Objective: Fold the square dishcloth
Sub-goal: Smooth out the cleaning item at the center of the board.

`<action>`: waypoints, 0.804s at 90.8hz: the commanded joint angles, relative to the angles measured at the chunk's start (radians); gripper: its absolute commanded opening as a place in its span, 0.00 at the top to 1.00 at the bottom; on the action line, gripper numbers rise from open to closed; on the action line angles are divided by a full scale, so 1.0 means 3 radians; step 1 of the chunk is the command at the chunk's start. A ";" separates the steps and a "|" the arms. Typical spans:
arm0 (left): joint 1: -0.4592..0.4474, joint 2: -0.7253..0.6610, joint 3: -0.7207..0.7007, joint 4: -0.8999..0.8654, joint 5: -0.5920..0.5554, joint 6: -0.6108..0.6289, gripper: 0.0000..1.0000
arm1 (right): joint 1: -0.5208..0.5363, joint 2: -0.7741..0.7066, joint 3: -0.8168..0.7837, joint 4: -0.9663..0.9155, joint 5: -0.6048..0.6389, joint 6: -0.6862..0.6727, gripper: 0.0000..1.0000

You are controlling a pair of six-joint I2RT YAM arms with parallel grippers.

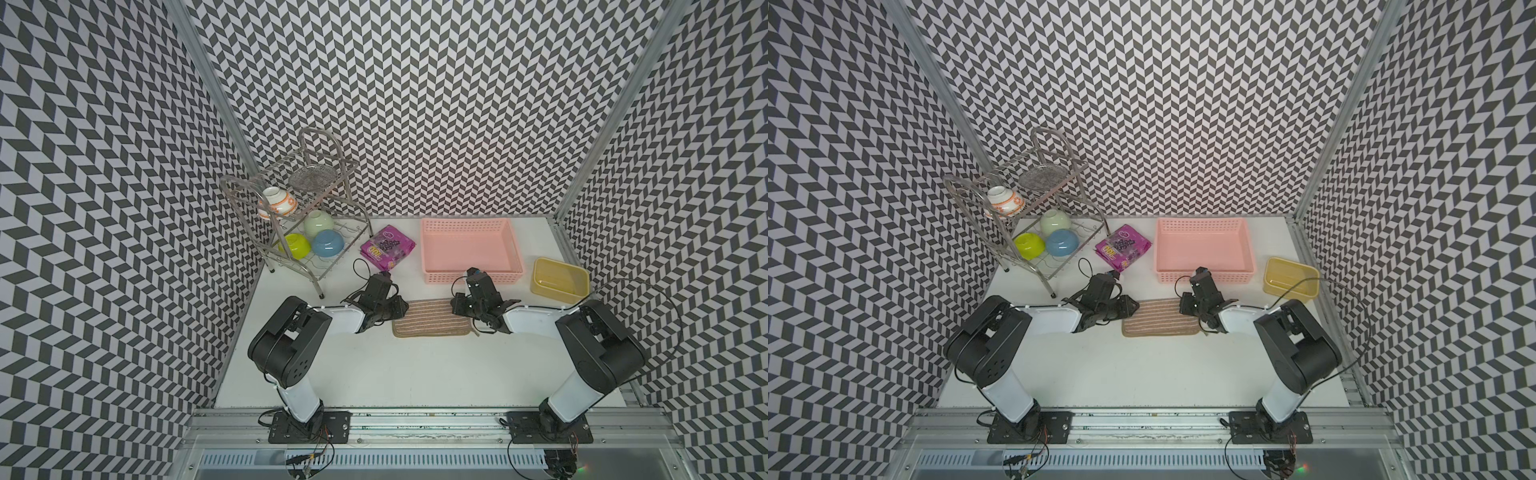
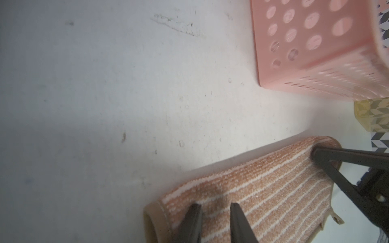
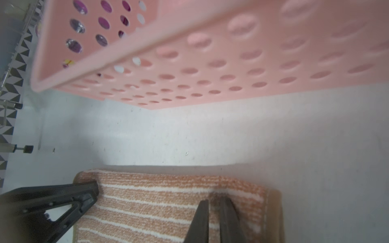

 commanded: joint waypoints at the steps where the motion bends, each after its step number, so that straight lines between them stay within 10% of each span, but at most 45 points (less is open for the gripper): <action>1: 0.0041 0.0074 -0.0068 -0.0013 -0.0030 0.0068 0.73 | -0.0090 -0.0060 -0.0061 0.0157 0.0058 0.0026 0.86; 73: 0.0061 -0.0332 0.0251 -0.0268 0.0032 0.0238 0.64 | -0.0229 -0.0508 -0.0190 0.0011 0.0103 -0.0092 0.82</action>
